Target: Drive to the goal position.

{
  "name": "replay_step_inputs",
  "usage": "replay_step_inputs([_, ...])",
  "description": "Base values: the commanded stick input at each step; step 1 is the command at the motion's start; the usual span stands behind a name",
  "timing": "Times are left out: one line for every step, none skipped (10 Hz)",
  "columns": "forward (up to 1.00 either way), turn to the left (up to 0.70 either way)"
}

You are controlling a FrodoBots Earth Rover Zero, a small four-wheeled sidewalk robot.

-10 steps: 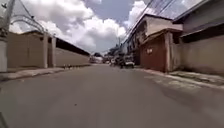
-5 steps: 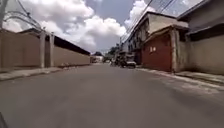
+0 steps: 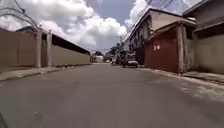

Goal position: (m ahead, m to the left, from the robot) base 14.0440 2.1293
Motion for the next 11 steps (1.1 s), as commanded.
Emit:
replay_step_inputs([1.00, 0.00])
replay_step_inputs([1.00, 0.00])
replay_step_inputs([1.00, 0.00])
replay_step_inputs([1.00, 0.00])
replay_step_inputs([1.00, 0.00])
replay_step_inputs([1.00, 0.00])
replay_step_inputs([1.00, 0.00])
replay_step_inputs([1.00, 0.00])
replay_step_inputs([1.00, 0.00])
replay_step_inputs([1.00, 0.00])
replay_step_inputs([1.00, 0.00])
